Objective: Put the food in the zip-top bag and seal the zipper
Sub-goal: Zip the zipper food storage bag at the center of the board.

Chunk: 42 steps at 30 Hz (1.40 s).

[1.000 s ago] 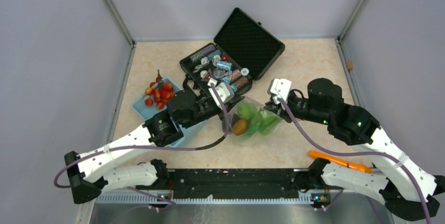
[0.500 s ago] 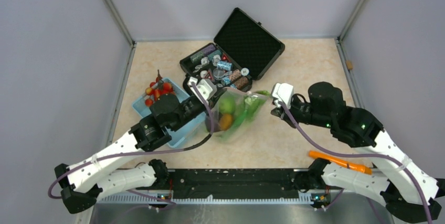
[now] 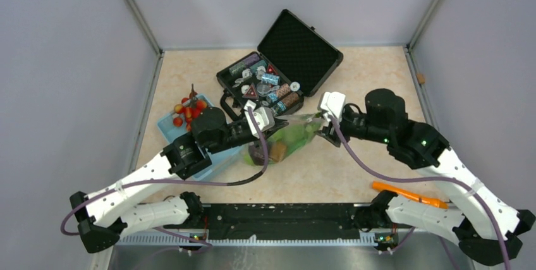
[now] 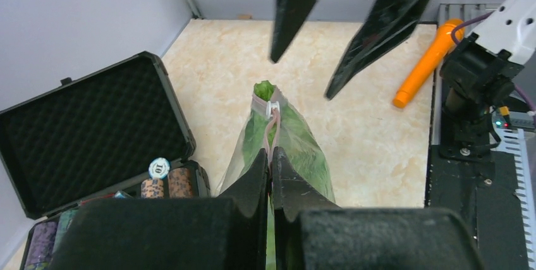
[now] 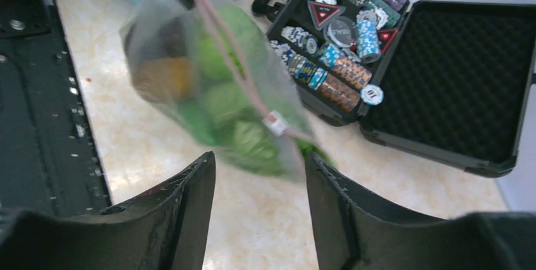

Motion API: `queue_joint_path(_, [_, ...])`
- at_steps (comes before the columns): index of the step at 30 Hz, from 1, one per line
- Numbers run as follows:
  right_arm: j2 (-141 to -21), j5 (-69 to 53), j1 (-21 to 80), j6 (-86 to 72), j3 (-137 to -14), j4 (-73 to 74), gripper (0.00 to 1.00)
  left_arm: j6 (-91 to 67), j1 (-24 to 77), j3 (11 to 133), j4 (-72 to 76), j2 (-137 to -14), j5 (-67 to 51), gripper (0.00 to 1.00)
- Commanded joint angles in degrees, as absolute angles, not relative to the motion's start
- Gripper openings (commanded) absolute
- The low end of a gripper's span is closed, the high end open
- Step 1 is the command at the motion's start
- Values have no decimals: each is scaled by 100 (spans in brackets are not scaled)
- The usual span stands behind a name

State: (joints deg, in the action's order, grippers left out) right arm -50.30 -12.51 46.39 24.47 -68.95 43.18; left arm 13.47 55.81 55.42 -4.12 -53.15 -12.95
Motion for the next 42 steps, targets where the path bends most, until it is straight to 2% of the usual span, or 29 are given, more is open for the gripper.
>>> queue_joint_path(1, [-5332, -2071, 4119, 3267, -6814, 3814, 57, 1467, 5581, 5938, -490, -5303, -1608, 0])
queue_joint_path(6, [-5545, -2742, 3990, 3632, -6673, 3642, 59, 1453, 5581, 5902, -535, -5237, -1602, 0])
queue_joint_path(12, [-5595, -2823, 3981, 3710, -6461, 3093, 58, 1424, 5581, 5862, -516, -5170, -1582, 0])
queue_joint_path(16, [-5911, -2871, 3913, 3929, -6721, 3553, 46, 1422, 5577, 5854, -526, -5112, -1557, 0])
queue_joint_path(18, [-6005, -2838, 3858, 3973, -6796, 3657, 33, 1431, 5579, 5846, -539, -5098, -1544, 0])
queue_joint_path(22, [-5950, -2884, 3832, 3992, -6770, 3679, 13, 1427, 5581, 5815, -583, -5030, -1459, 0])
queue_joint_path(24, [-5867, -2891, 3832, 3929, -6770, 3619, 13, 1431, 5581, 5795, -587, -4999, -1392, 0])
queue_joint_path(26, [-5737, -2895, 3832, 3834, -6698, 3457, 22, 1435, 5581, 5777, -612, -4986, -1311, 0])
queue_joint_path(27, [-5685, -2943, 3832, 3824, -6699, 3446, 21, 1436, 5578, 5770, -615, -4987, -1279, 0])
queue_joint_path(30, [-5696, -3048, 3832, 3823, -6842, 3663, 13, 1418, 5581, 5734, -565, -4968, -1191, 0])
queue_joint_path(32, [-5753, -3046, 3832, 3823, -6929, 3824, 2, 1408, 5580, 5722, -538, -4973, -1161, 0])
queue_joint_path(39, [-5867, -3090, 3832, 3735, -7127, 4071, 0, 1372, 5571, 5649, -501, -4977, -1051, 1])
queue_joint_path(40, [-5844, -3194, 3832, 3670, -7157, 4042, 0, 1359, 5572, 5643, -515, -5009, -1044, 9])
queue_joint_path(42, [-5843, -3441, 3832, 3598, -7345, 4085, 0, 1340, 5565, 5661, -509, -5098, -1249, 50])
